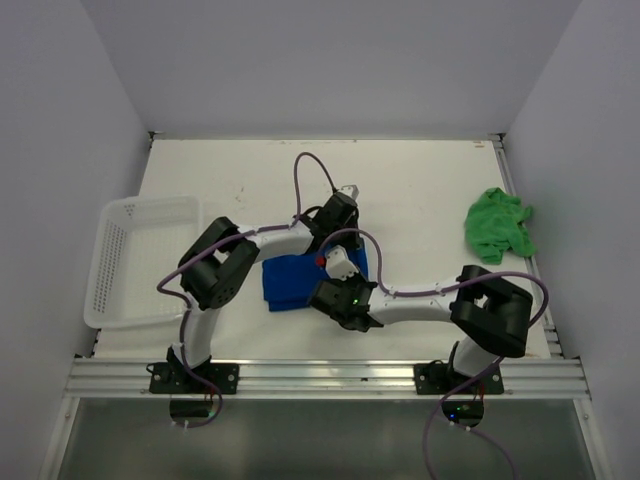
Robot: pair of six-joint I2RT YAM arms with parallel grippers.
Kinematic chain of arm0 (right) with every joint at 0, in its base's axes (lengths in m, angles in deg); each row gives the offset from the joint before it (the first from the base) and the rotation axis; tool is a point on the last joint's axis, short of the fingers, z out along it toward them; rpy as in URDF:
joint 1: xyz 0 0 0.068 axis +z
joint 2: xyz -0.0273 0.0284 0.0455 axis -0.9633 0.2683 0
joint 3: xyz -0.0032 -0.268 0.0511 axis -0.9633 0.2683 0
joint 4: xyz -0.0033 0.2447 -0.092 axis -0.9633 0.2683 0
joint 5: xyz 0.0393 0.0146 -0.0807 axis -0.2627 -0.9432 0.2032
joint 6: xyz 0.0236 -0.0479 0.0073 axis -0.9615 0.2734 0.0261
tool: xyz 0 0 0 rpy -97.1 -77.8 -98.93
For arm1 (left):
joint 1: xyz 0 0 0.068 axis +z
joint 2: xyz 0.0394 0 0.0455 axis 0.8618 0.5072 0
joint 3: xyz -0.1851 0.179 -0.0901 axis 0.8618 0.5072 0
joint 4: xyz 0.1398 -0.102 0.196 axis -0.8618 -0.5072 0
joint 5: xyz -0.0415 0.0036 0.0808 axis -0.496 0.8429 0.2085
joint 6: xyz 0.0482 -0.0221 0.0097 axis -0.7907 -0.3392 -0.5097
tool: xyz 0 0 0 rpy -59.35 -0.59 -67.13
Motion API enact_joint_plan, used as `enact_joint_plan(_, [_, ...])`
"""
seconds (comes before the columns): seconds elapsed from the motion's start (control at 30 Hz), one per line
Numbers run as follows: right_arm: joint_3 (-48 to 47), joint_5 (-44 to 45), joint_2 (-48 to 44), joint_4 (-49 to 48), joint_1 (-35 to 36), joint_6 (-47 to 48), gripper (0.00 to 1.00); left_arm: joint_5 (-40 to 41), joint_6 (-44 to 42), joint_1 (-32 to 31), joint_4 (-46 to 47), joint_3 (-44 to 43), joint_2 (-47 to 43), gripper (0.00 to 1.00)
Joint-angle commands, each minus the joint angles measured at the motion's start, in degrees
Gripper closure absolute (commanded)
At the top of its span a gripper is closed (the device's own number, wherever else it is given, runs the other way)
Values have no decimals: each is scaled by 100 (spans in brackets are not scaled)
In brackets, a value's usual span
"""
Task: Roll the towels
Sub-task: Roll the towel
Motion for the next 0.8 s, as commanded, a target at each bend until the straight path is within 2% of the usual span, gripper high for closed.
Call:
enact_joint_plan(0.0, [-222, 107, 171, 141, 136, 132, 100, 203, -211, 76, 588, 109, -369, 92])
enact_joint_plan(0.5, [155, -165, 31, -676, 153, -69, 100, 230, -194, 278, 790, 759, -633, 100])
enact_joint_plan(0.77, [226, -209, 75, -799, 145, -175, 100, 256, -176, 348, 895, 1014, -703, 100])
